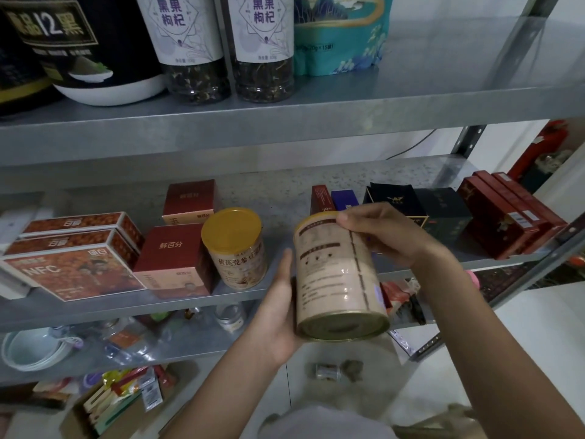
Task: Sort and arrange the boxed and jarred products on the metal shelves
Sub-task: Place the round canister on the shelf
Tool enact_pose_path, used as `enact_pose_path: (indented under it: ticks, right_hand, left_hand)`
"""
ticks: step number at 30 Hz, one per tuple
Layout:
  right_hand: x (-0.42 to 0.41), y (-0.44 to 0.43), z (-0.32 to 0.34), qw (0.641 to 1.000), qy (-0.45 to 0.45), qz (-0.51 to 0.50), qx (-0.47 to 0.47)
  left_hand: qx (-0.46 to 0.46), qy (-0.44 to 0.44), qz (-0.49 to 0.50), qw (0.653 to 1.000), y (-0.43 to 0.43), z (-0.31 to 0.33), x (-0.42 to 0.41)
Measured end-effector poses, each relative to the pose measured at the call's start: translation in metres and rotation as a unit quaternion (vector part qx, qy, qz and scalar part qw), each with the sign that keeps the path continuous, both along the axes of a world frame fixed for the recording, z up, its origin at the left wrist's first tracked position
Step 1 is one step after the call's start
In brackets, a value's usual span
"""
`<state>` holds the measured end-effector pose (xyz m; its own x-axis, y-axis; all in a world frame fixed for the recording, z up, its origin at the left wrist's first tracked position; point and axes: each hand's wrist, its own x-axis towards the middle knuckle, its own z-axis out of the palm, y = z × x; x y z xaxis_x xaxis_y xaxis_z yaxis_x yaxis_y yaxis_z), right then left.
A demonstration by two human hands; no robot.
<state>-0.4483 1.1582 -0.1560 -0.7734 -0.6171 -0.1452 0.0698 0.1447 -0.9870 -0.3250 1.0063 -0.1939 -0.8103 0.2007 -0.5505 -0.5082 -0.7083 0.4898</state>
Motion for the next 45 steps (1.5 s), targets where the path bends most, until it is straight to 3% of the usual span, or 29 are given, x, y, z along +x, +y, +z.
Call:
enact_pose_path:
  ticks: [3,6,12,16,19,21,24,27,29,32,35,38,42,45]
  right_hand:
    - [0.002,-0.008,0.007,0.995,0.065,0.007,0.071]
    - [0.004,-0.008,0.007,0.995,0.07,0.02,0.07]
    - [0.007,0.011,-0.018,0.993,-0.078,0.039,-0.076]
    - [0.016,0.004,-0.029,0.978,-0.113,0.096,-0.147]
    - [0.018,0.001,-0.028,0.986,-0.07,0.019,-0.149]
    - [0.021,-0.001,-0.023,0.989,-0.011,-0.039,-0.144]
    - [0.031,-0.01,-0.01,0.986,0.073,-0.119,-0.088]
    - [0.044,-0.027,-0.007,0.971,0.146,-0.19,-0.006]
    - [0.055,-0.038,-0.009,0.956,0.186,-0.226,0.02]
    - [0.057,-0.04,-0.012,0.955,0.212,-0.199,0.065]
    - [0.04,-0.021,-0.006,0.991,0.113,-0.032,0.064]
    - [0.021,-0.001,-0.003,0.994,0.072,0.06,0.061]
    - [0.011,-0.006,-0.004,0.995,0.019,0.093,0.02]
    - [0.01,-0.012,-0.011,0.998,0.017,0.037,-0.038]
  left_hand:
    - [-0.06,0.036,-0.015,0.997,-0.001,-0.003,-0.003]
    - [-0.045,0.033,-0.003,0.998,-0.002,-0.006,-0.003]
    - [0.065,0.053,-0.003,0.996,-0.015,-0.014,0.002]
    - [-0.036,0.097,-0.009,0.995,-0.017,-0.025,0.0]
    - [-0.107,0.139,-0.038,0.984,-0.022,-0.021,-0.001]
    - [-0.221,0.212,-0.034,0.951,-0.022,-0.016,-0.003]
    - [-0.38,0.306,-0.006,0.873,-0.018,-0.009,-0.008]
    - [-0.455,0.353,0.032,0.817,-0.013,-0.016,-0.013]
    - [-0.475,0.36,0.056,0.801,-0.008,-0.023,-0.016]
    - [-0.466,0.338,0.068,0.814,-0.011,-0.027,-0.019]
    - [-0.427,0.323,0.026,0.844,-0.031,-0.028,-0.02]
    - [-0.381,0.329,-0.038,0.863,-0.05,-0.026,-0.018]
    - [-0.327,0.329,-0.096,0.88,-0.056,-0.021,-0.021]
    - [-0.331,0.332,-0.085,0.879,-0.054,-0.019,-0.023]
